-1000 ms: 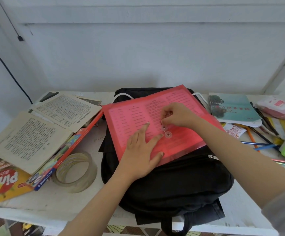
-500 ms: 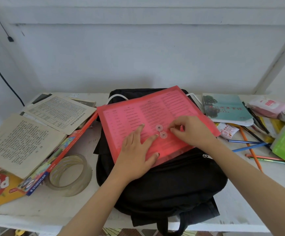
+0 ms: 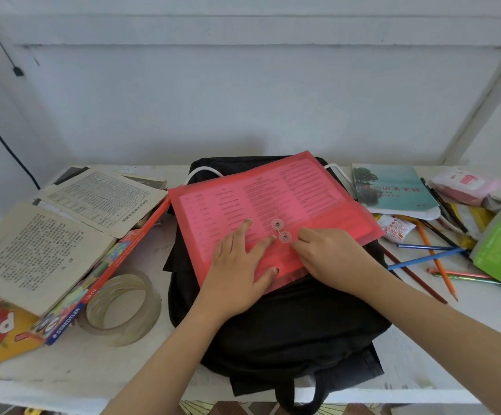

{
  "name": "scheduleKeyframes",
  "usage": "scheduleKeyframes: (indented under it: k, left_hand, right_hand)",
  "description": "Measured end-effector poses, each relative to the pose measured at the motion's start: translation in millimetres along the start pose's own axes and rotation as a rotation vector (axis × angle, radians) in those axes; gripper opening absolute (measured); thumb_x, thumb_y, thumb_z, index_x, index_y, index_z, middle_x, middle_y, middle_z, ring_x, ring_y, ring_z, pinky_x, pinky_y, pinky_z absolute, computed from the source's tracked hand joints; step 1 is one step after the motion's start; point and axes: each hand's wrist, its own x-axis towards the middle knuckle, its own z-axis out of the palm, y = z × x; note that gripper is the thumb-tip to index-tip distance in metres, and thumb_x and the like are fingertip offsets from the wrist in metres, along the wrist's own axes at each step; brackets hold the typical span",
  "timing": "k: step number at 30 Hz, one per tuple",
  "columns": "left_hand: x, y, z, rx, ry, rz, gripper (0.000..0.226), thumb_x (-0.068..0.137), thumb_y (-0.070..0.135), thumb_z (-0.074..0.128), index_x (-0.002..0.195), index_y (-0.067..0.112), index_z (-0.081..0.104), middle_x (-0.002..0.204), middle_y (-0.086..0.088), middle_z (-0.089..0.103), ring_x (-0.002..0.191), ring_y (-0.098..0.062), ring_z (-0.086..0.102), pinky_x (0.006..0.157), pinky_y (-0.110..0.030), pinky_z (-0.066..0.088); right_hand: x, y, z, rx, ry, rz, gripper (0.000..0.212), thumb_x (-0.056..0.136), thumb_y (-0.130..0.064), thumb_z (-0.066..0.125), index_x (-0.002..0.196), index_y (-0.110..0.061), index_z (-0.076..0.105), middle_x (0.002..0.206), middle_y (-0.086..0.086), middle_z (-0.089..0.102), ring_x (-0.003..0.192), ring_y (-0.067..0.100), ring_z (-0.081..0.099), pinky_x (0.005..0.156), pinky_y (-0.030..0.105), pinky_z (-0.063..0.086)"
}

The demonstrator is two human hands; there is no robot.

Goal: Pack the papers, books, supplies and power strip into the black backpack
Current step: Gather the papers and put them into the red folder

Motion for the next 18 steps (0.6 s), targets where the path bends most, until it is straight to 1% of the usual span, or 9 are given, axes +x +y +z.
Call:
scheduleKeyframes:
  k: [3,6,8,12,18]
  left_hand:
    - [0,0,-1,-0.012,0.002,-0.001,0.059,0.092,0.053,0.038,0.146,0.038,0.019,0.155,-0.001,-0.005,0.14,-0.02,0.001,0.114,-0.037,0.0]
    - [0,0,-1,-0.015,0.001,0.002,0.059,0.092,0.053,0.038,0.146,0.039,0.019,0.155,0.0,-0.004,0.14,-0.019,0.001,0.114,-0.036,-0.001]
    - [0,0,-1,-0.014,0.0,0.003,0.059,0.092,0.053,0.038,0.146,0.039,0.018,0.155,-0.001,-0.003,0.14,-0.019,0.001,0.115,-0.037,-0.001]
    - [-1,0,-1,-0.013,0.002,0.01,0.059,0.092,0.053,0.038,0.146,0.038,0.018,0.155,-0.002,-0.002,0.14,-0.02,0.001,0.114,-0.036,-0.001]
    - [-1,0,0,-0.014,0.007,0.016,0.059,0.093,0.053,0.037,0.146,0.036,0.02,0.155,-0.002,-0.002,0.14,-0.019,0.0,0.112,-0.034,-0.003]
  right_hand:
    - [2,2,-2,-0.042,0.0,0.027,0.028,0.058,-0.002,0.079,0.055,-0.012,0.053,0.055,0.001,0.047,0.038,0.014,0.04,0.037,0.022,0.022]
    - [4,11,0,-0.062,-0.019,0.048,0.033,0.052,0.003,0.081,0.054,-0.011,0.051,0.055,0.003,0.047,0.037,0.017,0.04,0.035,0.021,0.023]
    - [3,13,-1,-0.084,-0.036,0.018,0.033,0.05,0.004,0.08,0.055,-0.011,0.052,0.056,0.004,0.047,0.038,0.018,0.041,0.035,0.023,0.025]
    - [2,10,-3,-0.133,-0.055,-0.076,0.031,0.047,0.005,0.077,0.055,-0.012,0.052,0.056,0.005,0.048,0.038,0.02,0.043,0.037,0.025,0.023]
    - [8,3,0,-0.141,-0.075,-0.152,0.029,0.049,0.001,0.081,0.053,-0.012,0.056,0.053,0.004,0.052,0.036,0.017,0.046,0.034,0.024,0.029]
